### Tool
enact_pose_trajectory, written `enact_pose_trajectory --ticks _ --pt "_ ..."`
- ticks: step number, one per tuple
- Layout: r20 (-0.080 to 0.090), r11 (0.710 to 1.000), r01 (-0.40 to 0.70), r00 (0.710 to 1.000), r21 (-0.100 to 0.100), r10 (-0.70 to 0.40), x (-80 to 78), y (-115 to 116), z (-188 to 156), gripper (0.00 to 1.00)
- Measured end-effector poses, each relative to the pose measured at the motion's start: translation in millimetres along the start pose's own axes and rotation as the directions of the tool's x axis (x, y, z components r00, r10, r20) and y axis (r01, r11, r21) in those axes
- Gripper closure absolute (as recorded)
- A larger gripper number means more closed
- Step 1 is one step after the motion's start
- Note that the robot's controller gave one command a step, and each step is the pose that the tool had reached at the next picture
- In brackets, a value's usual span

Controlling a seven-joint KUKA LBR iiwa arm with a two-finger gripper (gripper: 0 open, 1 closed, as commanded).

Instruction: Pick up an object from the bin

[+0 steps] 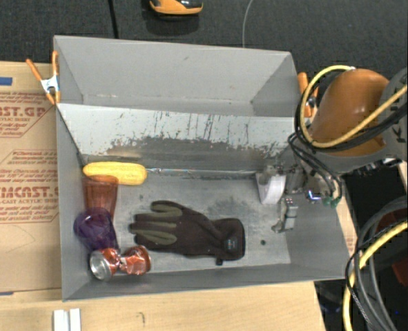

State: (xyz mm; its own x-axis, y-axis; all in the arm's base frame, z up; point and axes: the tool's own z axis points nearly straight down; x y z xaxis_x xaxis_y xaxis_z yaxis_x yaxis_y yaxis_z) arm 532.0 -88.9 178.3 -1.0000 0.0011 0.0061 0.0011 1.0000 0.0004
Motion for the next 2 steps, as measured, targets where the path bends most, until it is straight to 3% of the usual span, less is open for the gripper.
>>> enact_pose_trajectory --ticks 1,2 --pt "0.008 1.0 0.001 1.0 0.001 -0.001 -1.6 0.4 -4.6 0.0" --pt "0.012 0.999 0.035 0.999 0.002 -0.035 0.1 38.3 33.3 0.0"
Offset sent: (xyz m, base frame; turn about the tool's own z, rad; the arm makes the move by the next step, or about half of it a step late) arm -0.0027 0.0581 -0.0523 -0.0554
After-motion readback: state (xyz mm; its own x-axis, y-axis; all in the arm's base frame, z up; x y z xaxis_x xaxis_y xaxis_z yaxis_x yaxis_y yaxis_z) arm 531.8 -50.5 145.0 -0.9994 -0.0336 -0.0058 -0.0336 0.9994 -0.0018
